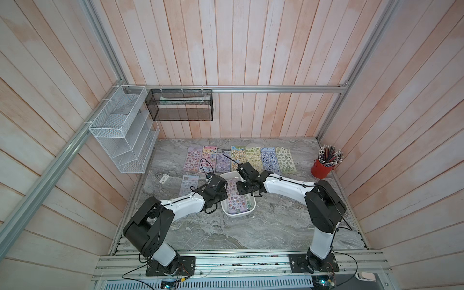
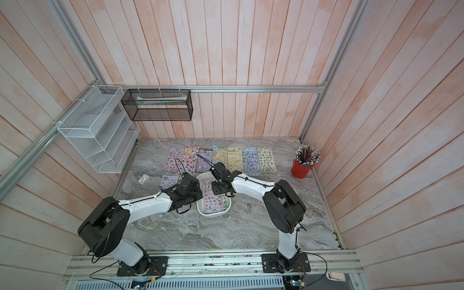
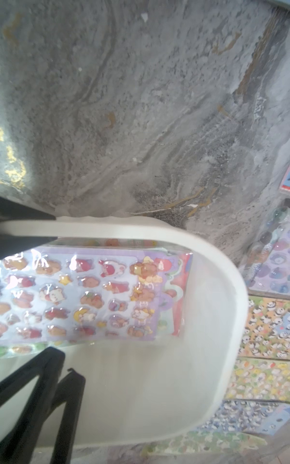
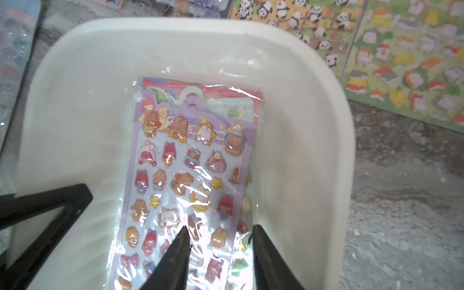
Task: Take the stickers out of the storage box
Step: Pick up the storage box at the center of the board.
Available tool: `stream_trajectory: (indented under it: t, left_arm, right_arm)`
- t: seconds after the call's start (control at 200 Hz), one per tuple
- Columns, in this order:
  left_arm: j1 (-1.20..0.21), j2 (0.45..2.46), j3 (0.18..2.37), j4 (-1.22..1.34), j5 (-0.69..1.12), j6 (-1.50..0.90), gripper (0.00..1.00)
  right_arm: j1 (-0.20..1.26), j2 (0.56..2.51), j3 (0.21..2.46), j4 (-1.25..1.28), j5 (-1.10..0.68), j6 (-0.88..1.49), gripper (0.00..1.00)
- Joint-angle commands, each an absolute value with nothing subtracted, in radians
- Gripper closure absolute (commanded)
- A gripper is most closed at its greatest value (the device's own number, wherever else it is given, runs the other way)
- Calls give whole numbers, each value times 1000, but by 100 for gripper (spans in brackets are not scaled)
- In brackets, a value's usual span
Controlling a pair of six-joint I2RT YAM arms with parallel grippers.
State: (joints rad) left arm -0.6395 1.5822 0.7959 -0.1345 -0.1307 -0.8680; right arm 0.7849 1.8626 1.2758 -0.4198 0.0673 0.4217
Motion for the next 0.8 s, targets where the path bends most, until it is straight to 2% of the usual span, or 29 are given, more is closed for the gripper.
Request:
stream_trajectory:
  t: [0.0,0.495,0.795]
  left_arm:
    - [-629,1581,816,-138,-149,-871,100]
    - [-628,1523,834,-186,-190,-859,100]
    - [-629,1493,844,-209,-201,-851,100]
  right_arm:
    - [774,1877,1257,-493,115,412,61]
    - [761,1984,1228,-446,35,421,61]
    - [757,1994,1247,-461,50,407,50]
